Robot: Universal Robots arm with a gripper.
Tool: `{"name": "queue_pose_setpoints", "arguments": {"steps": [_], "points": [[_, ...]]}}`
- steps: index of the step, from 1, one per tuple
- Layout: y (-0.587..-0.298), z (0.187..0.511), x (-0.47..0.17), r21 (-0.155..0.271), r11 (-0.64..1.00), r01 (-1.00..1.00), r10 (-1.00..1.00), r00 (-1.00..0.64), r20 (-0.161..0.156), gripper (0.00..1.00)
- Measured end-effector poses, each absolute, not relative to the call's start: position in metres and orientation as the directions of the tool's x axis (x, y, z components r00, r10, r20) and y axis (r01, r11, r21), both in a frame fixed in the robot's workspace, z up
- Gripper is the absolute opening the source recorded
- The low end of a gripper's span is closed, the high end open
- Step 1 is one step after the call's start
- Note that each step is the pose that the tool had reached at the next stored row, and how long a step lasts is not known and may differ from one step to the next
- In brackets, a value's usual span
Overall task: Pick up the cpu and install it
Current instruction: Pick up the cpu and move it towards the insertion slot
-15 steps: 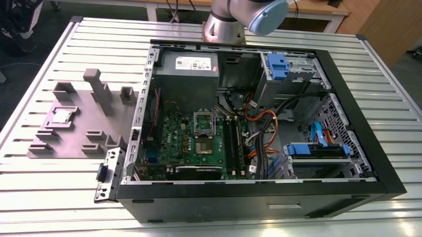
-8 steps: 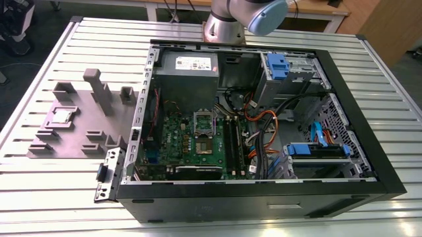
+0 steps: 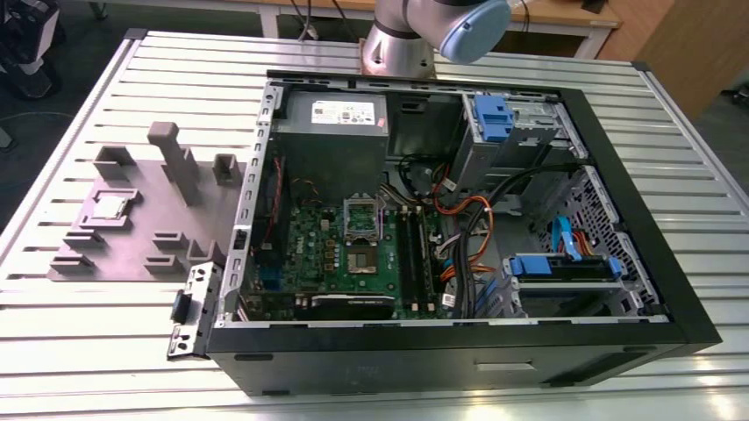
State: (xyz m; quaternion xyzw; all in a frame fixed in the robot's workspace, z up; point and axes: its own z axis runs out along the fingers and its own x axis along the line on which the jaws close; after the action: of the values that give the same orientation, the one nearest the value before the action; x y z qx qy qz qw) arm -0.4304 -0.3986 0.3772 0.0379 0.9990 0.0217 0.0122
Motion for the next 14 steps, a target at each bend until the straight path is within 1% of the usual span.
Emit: {"name": "queue_pose_setpoints", "arguments": {"steps": [8,9,10,12,13,14], "points": [[-0.3986,0.3771,-0.4304,0.044,0.996,0.075,0.076,-0.997,-0.023,0.11],[-0.3986,0.3771,-0.4304,0.044,0.996,0.075,0.076,-0.997,-0.023,0.17],[-0.3986,0.3771,-0.4304,0.044,0.996,0.075,0.076,-0.997,-0.023,0.17],[-0.3986,0.3771,-0.4304,0.044,0.996,0.075,0.076,-0.997,-0.023,0.29],[-0.3986,0.3771,-0.4304,0.044,0.996,0.075,0.076,-0.997,-0.023,0.29],[-0.3986,0.3771,-0.4304,0.044,0.996,0.075,0.076,-0.997,-0.023,0.35]]}}
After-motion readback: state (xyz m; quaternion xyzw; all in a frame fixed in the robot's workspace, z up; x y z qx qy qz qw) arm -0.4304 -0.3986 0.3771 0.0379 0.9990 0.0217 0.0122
